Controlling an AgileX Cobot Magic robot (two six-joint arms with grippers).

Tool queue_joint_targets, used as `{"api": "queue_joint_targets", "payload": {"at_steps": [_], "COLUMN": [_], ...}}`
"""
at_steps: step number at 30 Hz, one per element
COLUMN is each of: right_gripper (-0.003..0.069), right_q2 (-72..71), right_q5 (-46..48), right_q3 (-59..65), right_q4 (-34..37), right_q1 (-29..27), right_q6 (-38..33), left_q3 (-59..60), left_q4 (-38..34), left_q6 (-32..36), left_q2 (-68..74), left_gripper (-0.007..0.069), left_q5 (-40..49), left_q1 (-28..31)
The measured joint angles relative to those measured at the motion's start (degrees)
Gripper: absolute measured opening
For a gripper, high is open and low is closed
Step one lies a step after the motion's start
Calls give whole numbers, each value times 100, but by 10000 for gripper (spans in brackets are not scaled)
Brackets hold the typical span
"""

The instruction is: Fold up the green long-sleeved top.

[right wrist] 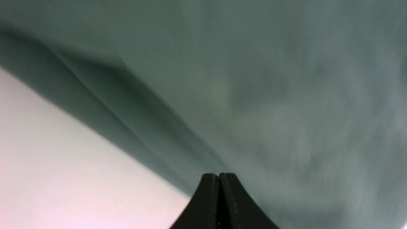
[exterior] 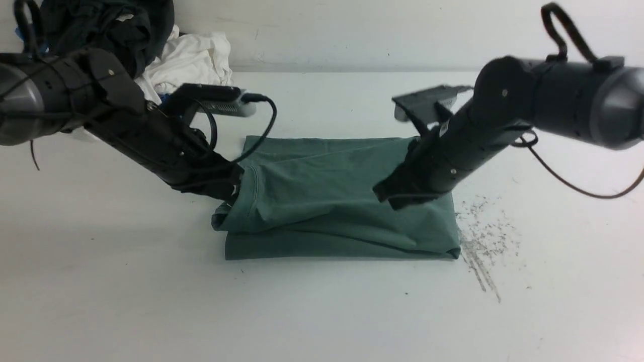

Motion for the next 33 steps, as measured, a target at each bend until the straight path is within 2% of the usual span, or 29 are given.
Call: {"api": "queue_joint_targets", "payload": {"at_steps": [4,9,14,19,25,26,29,33], "right_gripper": [-14,-14,-14,-14,-14,-14,-14,-14], "right_q2": [259,789,848,-36,-1735,-1791,-2599,-3481], "right_q5": [-691,-706,-336,284,831,831,917,899], "right_q3": [-66,-66,-60,-60,-60,-60,-60,253], "right_q4": [436,978,1043,231,-1197,-1241,-1900,-2359], "right_q1": [0,0,-40,-161,-167,-167,-167,-169], "right_q6": [-179,-417,-787,-694,65,88,459,755], "left_q3": [0,0,0,52,601,676,1481,3050], "left_q4": [-374,-432,55,354,338,343,533,706], "left_q6": [93,297,274,154,154,164,203,319], "left_q2": [22,163,245,-571,-2869,-2960,-4516,-6345], "left_gripper": [26,26,26,26,26,26,26,26], "left_q5": [24,22,116,856,883,872,370,-983], "left_q1": [-56,-162,-107,-13,-13,-13,-13,-13]}}
